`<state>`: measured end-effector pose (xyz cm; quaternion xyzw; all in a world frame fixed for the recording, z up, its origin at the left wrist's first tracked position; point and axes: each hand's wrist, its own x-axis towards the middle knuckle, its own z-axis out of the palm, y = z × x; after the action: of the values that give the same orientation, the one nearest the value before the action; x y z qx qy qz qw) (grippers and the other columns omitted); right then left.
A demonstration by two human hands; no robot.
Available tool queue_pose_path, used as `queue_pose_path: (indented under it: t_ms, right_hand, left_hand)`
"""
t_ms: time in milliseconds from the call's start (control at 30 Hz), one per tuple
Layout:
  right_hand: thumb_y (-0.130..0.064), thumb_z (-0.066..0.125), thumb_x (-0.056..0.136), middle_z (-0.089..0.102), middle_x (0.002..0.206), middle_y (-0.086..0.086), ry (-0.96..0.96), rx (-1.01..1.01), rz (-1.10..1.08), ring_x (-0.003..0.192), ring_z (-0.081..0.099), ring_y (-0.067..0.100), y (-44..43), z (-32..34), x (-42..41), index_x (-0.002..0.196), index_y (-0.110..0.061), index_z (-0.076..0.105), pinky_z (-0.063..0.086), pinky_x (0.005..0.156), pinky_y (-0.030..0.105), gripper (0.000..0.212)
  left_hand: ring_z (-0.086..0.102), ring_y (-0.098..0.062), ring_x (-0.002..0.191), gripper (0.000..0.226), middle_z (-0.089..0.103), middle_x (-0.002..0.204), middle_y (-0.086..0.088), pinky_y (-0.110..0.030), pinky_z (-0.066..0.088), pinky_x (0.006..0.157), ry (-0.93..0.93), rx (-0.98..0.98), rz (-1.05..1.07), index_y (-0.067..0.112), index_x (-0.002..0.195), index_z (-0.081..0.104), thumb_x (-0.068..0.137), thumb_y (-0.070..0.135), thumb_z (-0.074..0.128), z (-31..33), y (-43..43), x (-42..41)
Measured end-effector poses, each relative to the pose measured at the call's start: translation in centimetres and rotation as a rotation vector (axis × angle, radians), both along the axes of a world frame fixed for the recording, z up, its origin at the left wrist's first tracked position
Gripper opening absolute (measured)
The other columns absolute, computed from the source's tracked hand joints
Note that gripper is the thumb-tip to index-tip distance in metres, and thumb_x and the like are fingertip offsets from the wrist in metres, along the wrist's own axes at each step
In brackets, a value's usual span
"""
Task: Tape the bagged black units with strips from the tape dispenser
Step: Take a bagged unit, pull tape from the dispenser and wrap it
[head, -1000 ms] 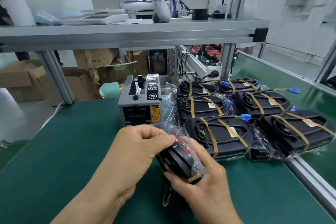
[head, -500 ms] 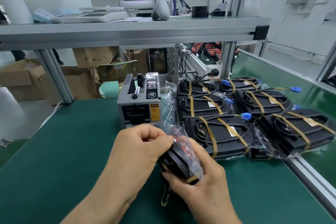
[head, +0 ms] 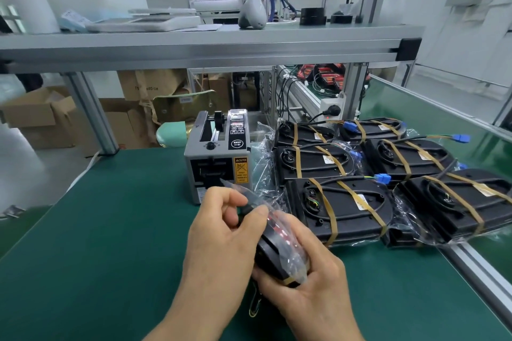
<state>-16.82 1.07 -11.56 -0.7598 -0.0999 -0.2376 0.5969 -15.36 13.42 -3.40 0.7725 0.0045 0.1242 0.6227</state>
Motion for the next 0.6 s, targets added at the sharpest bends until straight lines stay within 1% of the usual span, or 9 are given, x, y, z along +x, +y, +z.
queue_pose_path:
  t_ms: [67,133,200,233,333,400,467,533,600]
  right_hand:
    - [-0.024,0.087,0.060,0.072,0.118,-0.008,-0.014,0.000,0.002,0.103,0.071,0.011,0.0,-0.1,-0.1,0.131,-0.025,0.062,0.058,0.085,0.029,0.076]
    - [-0.023,0.087,0.060,0.072,0.119,-0.007,-0.029,0.030,0.010,0.104,0.071,0.013,0.0,-0.2,-0.2,0.132,-0.023,0.063,0.059,0.085,0.030,0.076]
    - [-0.025,0.086,0.059,0.073,0.116,-0.007,-0.044,0.084,0.007,0.100,0.073,0.013,0.1,-0.2,-0.2,0.129,-0.026,0.064,0.060,0.081,0.029,0.074]
    - [-0.027,0.086,0.059,0.074,0.114,-0.010,-0.059,0.110,-0.004,0.097,0.074,0.011,0.2,-0.1,-0.3,0.127,-0.029,0.065,0.060,0.079,0.026,0.072]
    - [-0.029,0.086,0.060,0.072,0.112,-0.022,-0.101,0.158,-0.009,0.095,0.071,-0.001,0.6,0.4,-0.1,0.126,-0.040,0.064,0.055,0.077,0.012,0.070]
    - [-0.028,0.084,0.061,0.070,0.112,-0.027,-0.115,0.143,-0.009,0.096,0.069,-0.007,0.9,0.5,0.3,0.126,-0.047,0.061,0.052,0.078,0.007,0.071]
    - [-0.029,0.084,0.060,0.069,0.115,-0.025,-0.100,0.185,0.015,0.100,0.069,-0.004,1.3,0.5,0.7,0.125,-0.051,0.059,0.053,0.082,0.010,0.073]
    - [-0.033,0.085,0.060,0.068,0.120,-0.022,-0.104,0.190,0.047,0.108,0.067,0.001,1.8,0.3,1.1,0.127,-0.051,0.058,0.053,0.087,0.015,0.074]
    - [-0.042,0.085,0.062,0.067,0.125,-0.019,-0.080,0.157,0.099,0.115,0.065,0.005,1.8,0.1,1.2,0.131,-0.047,0.057,0.052,0.092,0.019,0.075]
  left_hand:
    - [0.047,0.000,0.059,0.022,0.047,0.070,0.016,-0.029,0.050,0.065,0.019,-0.026,0.006,0.046,0.087,0.056,0.067,0.048,0.068,-0.2,-0.2,-0.4]
    - [0.049,0.002,0.060,0.026,0.048,0.076,0.011,-0.017,0.047,0.060,0.028,-0.049,-0.013,0.046,0.086,0.058,0.066,0.038,0.073,-0.6,-0.1,-0.8]
    - [0.054,0.002,0.067,0.034,0.053,0.083,0.007,-0.010,0.046,0.062,0.023,-0.080,-0.068,0.046,0.085,0.060,0.065,0.030,0.082,-0.8,0.0,-1.2]
    - [0.055,0.002,0.070,0.038,0.056,0.083,0.008,-0.010,0.047,0.064,0.011,-0.116,-0.090,0.045,0.085,0.061,0.058,0.030,0.083,-0.9,0.2,-1.3]
    - [0.059,0.003,0.080,0.051,0.061,0.083,0.021,-0.011,0.048,0.070,-0.042,-0.175,-0.029,0.047,0.086,0.061,0.039,0.048,0.082,-1.5,1.5,-0.9]
    - [0.059,0.007,0.096,0.062,0.061,0.097,0.028,-0.017,0.048,0.083,-0.074,-0.044,0.009,0.051,0.097,0.057,0.043,0.062,0.086,-2.1,3.0,0.1]
    - [0.052,0.006,0.116,0.085,0.056,0.120,0.031,-0.025,0.042,0.099,-0.029,0.124,-0.142,0.051,0.122,0.049,0.046,0.076,0.078,-1.9,4.5,1.5]
    - [0.050,-0.001,0.127,0.104,0.056,0.133,0.026,-0.026,0.038,0.106,0.030,0.131,-0.439,0.039,0.137,0.046,0.046,0.081,0.075,-1.5,5.5,3.0]
    - [0.057,-0.007,0.123,0.094,0.064,0.129,0.013,-0.019,0.043,0.100,0.045,0.033,-0.642,0.021,0.132,0.059,0.054,0.069,0.080,-0.9,6.1,4.1]
